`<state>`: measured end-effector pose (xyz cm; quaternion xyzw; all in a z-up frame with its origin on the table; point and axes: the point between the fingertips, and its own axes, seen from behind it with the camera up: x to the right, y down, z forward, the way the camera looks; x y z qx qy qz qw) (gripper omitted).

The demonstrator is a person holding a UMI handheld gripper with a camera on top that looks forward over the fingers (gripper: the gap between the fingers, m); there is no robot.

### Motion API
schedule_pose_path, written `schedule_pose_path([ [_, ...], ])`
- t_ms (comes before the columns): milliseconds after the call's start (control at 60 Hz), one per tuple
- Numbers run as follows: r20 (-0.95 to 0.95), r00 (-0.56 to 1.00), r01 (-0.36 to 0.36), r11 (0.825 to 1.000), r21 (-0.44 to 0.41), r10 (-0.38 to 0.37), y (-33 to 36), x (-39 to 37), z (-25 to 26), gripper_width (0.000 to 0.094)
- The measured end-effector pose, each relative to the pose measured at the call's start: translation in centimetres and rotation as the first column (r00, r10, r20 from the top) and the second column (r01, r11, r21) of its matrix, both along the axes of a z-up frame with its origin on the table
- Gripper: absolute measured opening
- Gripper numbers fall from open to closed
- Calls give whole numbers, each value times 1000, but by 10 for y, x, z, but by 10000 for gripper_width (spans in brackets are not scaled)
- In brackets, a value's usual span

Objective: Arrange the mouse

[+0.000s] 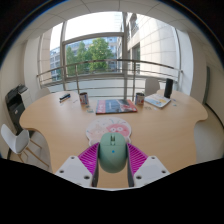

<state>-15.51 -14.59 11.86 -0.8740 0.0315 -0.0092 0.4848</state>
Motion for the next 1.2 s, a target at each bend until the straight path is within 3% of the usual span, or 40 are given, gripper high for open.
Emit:
schedule_pose_path([
  [150, 24, 999, 19, 987, 157, -23, 93, 14, 90, 403],
  [250, 30, 999, 15, 983, 182, -20, 152, 11, 97, 402],
  [417, -1, 1000, 14, 1000, 25, -14, 213, 1, -4, 402],
  [517, 9, 1000, 9, 998, -65, -9, 224, 0, -70, 403],
  [667, 3, 1000, 12, 992, -126, -12, 222, -1, -111, 410],
  [783, -33, 999, -4, 984, -178, -2, 217, -6, -128, 520],
  [900, -11, 1000, 9, 986, -167, -11, 209, 1, -112, 861],
  [950, 4, 1000, 16, 987, -160, -15, 202, 2, -101, 826],
  [1200, 46, 999, 26, 993, -115, -20, 139, -5, -21, 853],
])
